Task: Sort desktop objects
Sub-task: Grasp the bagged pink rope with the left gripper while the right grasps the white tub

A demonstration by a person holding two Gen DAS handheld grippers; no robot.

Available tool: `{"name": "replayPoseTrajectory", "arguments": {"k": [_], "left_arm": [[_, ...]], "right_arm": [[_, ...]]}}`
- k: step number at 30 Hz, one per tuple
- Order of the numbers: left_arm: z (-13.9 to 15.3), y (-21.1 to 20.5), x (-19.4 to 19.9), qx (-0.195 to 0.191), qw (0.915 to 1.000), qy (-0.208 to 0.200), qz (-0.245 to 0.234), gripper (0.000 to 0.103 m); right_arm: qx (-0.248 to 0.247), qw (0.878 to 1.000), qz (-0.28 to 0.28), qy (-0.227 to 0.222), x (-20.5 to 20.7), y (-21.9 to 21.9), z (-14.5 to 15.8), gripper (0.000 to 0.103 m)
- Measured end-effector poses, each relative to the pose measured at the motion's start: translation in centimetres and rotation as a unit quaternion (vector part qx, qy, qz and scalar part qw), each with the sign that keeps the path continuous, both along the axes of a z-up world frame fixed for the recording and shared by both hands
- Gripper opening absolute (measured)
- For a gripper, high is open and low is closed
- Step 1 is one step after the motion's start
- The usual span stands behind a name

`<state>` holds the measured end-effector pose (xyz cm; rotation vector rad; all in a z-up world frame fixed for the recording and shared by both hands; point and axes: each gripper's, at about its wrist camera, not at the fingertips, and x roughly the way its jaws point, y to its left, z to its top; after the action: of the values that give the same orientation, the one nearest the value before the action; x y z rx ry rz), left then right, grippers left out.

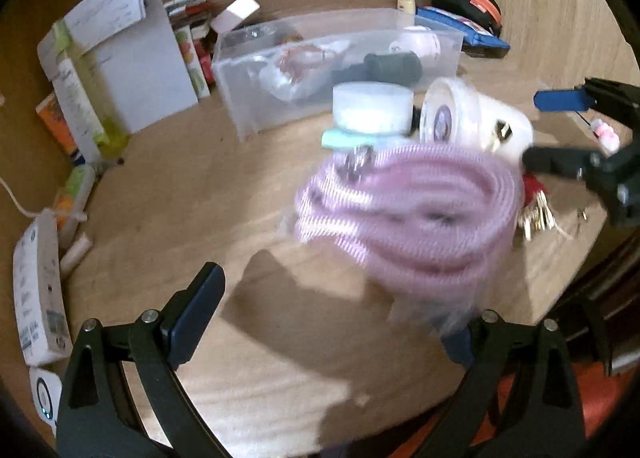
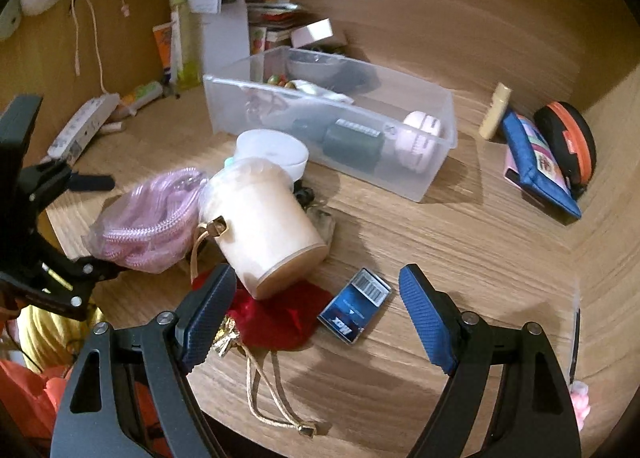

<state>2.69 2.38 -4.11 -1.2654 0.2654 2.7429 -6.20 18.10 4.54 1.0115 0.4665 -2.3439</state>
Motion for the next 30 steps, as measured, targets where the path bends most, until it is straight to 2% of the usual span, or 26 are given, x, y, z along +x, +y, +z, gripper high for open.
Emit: {"name": "replayPoseTrajectory", "arguments": {"k": [4,12,15,19,21,22,25,30], "left_arm": [[0.9,0.9,-0.9,0.005,0.9998,0.015,-0.014,0.097],[2.4,2.7,-2.6,-0.008,0.9972,0.046,-0.059,0.097],[2.7,3.1,-2.8,-0.018,0.9955,0.065,-0.066,0.094],[3.1,2.6,-3.4,-0.001,0.9955,0.06,-0.073,0.07],[3.3,2.2,-3.8,0.003,0.996,0.06,-0.066,0.064],[3.3,2.0,-3.9,0.006,0.9962,0.06,-0.063,0.057],[3.8,0.8,-4.4,0.023,0.9969,0.058,-0.048,0.043],[4.9,-1.8,-4.8,0.066,0.9958,0.06,-0.021,0.035]], "right_arm": [[0.015,1.0,0.017,-0.006,-0.6,-1.0,-0.5,0.081],[0.029,0.998,0.063,-0.009,-2.2,-3.2,-0.7,0.081],[0.029,0.997,0.073,-0.011,-3.0,-3.9,-0.7,0.077],[0.009,0.996,0.081,-0.042,-4.4,-4.1,-0.9,0.075],[0.001,0.995,0.089,-0.054,-4.8,-4.3,-1.2,0.068],[-0.003,0.994,0.093,-0.061,-5.0,-4.3,-1.3,0.063],[-0.016,0.993,0.091,-0.069,-5.4,-4.1,-1.6,0.063],[-0.042,0.993,0.075,-0.081,-5.9,-2.7,-1.7,0.063]]}}
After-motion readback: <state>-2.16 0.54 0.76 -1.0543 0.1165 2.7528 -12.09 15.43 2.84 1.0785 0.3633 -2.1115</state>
